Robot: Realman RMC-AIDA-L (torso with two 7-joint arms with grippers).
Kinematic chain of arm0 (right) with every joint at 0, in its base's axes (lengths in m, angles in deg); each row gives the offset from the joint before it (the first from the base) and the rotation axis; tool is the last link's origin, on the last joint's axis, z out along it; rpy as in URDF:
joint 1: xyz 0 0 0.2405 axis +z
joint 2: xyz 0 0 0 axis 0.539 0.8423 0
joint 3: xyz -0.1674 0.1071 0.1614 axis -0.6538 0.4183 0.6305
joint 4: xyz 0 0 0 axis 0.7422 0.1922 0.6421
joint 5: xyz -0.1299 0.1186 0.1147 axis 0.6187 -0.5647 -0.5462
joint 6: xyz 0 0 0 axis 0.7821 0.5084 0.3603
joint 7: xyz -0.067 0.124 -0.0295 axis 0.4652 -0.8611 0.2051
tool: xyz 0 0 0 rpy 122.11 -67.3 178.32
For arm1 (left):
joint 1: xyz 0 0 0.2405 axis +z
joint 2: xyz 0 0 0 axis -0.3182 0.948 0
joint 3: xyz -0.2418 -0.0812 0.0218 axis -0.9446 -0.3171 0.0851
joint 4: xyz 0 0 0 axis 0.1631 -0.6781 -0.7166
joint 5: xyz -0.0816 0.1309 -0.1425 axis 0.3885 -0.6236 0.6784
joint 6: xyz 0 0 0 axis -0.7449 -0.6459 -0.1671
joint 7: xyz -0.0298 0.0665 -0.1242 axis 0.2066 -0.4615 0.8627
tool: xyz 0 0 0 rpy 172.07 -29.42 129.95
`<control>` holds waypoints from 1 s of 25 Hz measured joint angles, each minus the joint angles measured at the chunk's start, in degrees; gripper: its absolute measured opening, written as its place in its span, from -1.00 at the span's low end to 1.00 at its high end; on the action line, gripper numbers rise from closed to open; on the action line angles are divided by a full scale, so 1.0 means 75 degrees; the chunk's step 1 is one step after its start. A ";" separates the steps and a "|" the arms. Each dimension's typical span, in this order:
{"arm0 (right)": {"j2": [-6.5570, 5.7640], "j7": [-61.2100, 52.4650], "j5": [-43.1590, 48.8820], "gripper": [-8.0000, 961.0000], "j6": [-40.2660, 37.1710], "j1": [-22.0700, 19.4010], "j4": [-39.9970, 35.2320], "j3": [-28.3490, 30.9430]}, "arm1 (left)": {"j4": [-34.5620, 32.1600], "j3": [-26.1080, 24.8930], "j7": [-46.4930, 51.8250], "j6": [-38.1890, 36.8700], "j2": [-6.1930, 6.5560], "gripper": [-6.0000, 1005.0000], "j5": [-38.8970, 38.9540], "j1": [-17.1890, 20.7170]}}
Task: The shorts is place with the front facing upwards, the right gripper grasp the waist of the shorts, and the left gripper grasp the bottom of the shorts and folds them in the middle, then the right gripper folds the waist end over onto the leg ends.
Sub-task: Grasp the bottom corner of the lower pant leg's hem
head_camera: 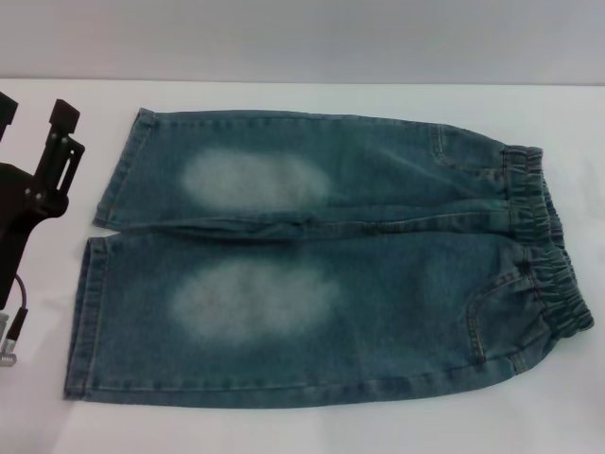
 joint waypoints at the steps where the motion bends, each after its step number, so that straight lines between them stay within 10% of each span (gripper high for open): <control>1: 0.0000 -0.0203 0.0000 0.15 0.0025 -0.0027 -0.0005 0.0073 | 0.0000 0.0000 0.0010 0.0002 0.0014 0.44 -0.0001 -0.0002; 11: -0.0009 -0.1438 -0.0004 0.15 0.0087 -0.0693 -0.0185 0.0579 | -0.2022 0.0360 0.4066 -0.0032 0.0557 0.39 -0.0677 -0.0737; 16: -0.0014 -0.1445 -0.0093 0.15 0.0267 -0.0947 -0.0361 0.0677 | -0.3257 0.1561 0.6628 -0.0058 0.0969 0.34 -0.0752 -0.1333; 20: -0.0027 -0.1447 -0.0164 0.15 0.0566 -0.1269 -0.0708 0.0917 | -0.4285 0.4279 0.9862 -0.0092 0.1515 0.30 -0.0743 -0.2016; 25: -0.0035 -0.1447 -0.0174 0.15 0.0890 -0.1421 -0.0973 0.1112 | -0.5551 0.6190 1.1894 -0.0754 0.1549 0.30 -0.0722 -0.2311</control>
